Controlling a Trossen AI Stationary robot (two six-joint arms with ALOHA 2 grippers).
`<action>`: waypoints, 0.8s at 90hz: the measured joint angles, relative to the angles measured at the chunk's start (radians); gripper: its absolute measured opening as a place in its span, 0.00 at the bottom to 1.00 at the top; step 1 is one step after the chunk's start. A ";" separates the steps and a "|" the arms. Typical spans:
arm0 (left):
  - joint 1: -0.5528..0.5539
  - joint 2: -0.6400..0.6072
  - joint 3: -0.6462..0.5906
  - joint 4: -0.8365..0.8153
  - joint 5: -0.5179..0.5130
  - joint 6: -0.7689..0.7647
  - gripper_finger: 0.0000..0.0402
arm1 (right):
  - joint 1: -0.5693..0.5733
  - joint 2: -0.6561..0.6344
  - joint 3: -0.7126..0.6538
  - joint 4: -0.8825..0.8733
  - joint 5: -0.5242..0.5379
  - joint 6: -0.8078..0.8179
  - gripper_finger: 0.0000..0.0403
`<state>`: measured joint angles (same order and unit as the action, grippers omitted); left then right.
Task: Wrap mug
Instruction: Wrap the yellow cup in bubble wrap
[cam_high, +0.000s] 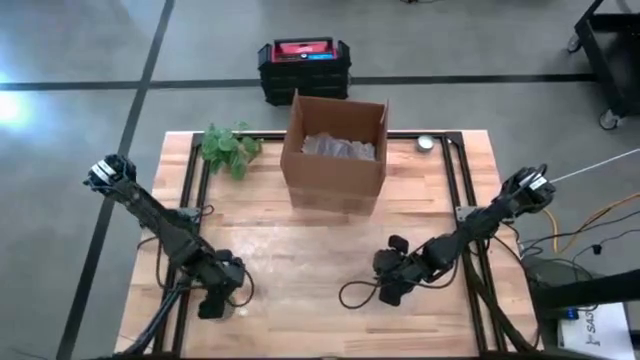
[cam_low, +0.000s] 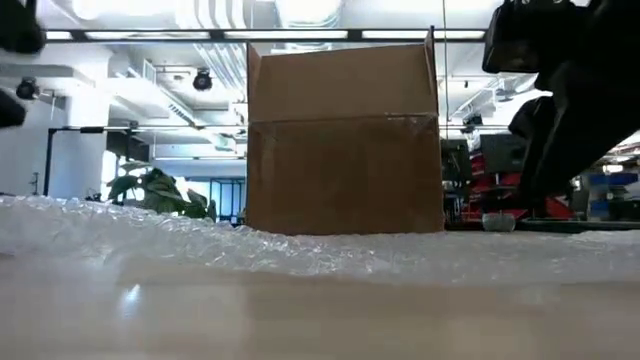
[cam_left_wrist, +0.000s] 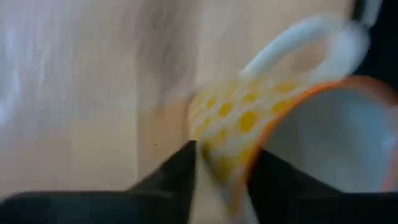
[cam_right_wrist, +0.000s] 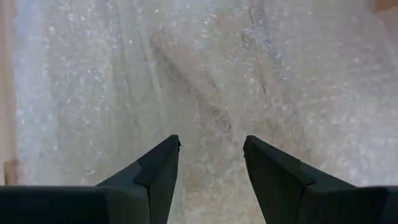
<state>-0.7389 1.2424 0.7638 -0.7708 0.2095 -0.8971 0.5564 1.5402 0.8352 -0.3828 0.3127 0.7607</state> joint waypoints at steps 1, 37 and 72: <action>0.001 0.000 0.003 -0.009 0.001 -0.003 0.09 | 0.000 0.000 0.000 0.000 0.001 0.000 0.42; 0.066 0.016 0.537 -0.306 -0.407 0.167 0.01 | -0.005 0.000 0.000 0.003 0.030 -0.014 0.38; 0.463 0.402 0.586 -0.008 -0.401 0.594 0.00 | -0.005 -0.034 0.014 -0.020 0.017 0.001 0.31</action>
<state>-0.2760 1.6443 1.3496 -0.7787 -0.1915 -0.3031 0.5515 1.5061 0.8492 -0.4025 0.3294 0.7622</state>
